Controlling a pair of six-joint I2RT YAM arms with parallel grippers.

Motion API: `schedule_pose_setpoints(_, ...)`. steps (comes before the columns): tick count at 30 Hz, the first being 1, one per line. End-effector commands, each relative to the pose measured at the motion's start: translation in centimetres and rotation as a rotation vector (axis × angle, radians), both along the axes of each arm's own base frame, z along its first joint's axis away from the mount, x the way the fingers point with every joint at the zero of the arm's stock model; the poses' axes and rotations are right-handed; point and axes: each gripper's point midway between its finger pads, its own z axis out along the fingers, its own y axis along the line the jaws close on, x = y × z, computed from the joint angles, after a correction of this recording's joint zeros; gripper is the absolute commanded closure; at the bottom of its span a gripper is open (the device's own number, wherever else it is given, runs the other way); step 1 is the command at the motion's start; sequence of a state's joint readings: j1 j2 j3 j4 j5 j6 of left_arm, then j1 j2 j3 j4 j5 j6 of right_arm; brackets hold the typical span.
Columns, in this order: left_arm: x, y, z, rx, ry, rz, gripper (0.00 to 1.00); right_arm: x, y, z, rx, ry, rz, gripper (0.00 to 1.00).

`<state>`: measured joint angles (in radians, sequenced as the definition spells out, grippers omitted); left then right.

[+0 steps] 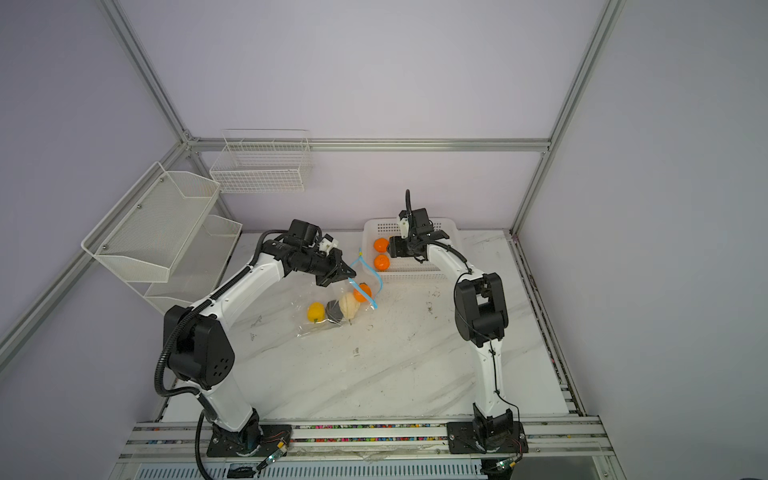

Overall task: Place the food in the zip-top bag and seal the zipper
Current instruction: 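Raise the right gripper out of the bag toward the basket, then lower the right gripper onto the nearer orange tangerine and close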

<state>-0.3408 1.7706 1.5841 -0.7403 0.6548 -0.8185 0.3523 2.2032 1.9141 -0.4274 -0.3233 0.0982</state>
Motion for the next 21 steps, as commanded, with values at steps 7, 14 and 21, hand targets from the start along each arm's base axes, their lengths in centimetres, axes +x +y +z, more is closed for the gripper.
schedule_pose_setpoints(7, -0.3, 0.0, 0.8, -0.017, -0.026, -0.021, 1.0, 0.1, 2.7, -3.6, -0.052, 0.075, 0.072, 0.35)
schedule_pose_setpoints(14, -0.3, -0.1, 0.7, -0.017, -0.022, -0.021, 1.0, 0.5, 3.8, -5.5, -0.069, 0.097, 0.09, 0.34)
schedule_pose_setpoints(21, -0.3, 0.0, 0.7, -0.017, -0.023, -0.022, 1.0, 0.6, 5.0, -7.1, -0.1, 0.111, 0.105, 0.32)
